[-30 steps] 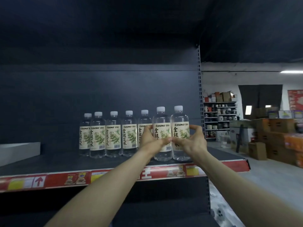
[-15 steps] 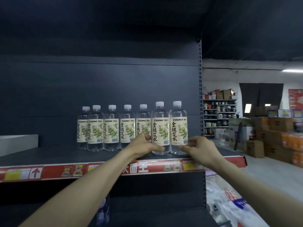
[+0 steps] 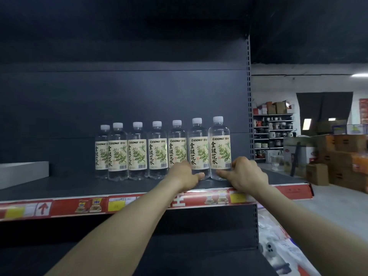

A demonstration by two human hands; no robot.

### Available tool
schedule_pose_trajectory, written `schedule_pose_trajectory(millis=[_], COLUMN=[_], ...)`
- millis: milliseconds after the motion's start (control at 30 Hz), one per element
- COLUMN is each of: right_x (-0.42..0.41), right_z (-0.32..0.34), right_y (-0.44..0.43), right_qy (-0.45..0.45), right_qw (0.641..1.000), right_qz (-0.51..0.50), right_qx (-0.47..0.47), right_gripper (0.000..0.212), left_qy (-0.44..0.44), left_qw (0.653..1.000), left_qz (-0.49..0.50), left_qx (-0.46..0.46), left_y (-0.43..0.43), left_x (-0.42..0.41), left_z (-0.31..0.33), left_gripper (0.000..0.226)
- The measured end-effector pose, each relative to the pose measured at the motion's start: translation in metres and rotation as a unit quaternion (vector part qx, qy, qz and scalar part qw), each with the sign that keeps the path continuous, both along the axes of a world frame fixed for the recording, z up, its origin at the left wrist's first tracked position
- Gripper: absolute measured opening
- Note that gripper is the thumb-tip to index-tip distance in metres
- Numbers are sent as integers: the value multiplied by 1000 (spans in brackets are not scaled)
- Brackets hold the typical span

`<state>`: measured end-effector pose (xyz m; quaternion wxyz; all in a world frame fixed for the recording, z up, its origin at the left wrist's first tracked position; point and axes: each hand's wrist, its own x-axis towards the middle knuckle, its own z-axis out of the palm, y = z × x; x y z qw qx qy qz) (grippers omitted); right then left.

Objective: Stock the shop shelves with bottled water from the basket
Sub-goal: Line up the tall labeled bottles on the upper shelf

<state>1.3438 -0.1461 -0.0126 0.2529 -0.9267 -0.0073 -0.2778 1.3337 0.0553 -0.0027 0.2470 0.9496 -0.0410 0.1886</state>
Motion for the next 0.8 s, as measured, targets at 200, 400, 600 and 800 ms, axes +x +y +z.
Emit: schedule_pose_trajectory(millis=[200, 400, 600, 800], right_x=[12, 15, 13, 2], right_z=[1, 5, 3, 0], right_y=[3, 7, 9, 8], right_qy=[12, 41, 45, 51], right_qw=[1000, 999, 999, 998], right_qz=[-20, -24, -21, -13], right_qx=[-16, -25, -21, -35], right_gripper=[67, 67, 67, 51], left_qy=[-26, -33, -50, -49], left_qw=[993, 991, 984, 983], left_qz=[36, 57, 90, 102], left_qx=[113, 117, 143, 142], left_y=[-8, -8, -10, -8], left_x=[8, 15, 17, 12], left_z=[-1, -1, -3, -4], left_gripper=[56, 56, 50, 52])
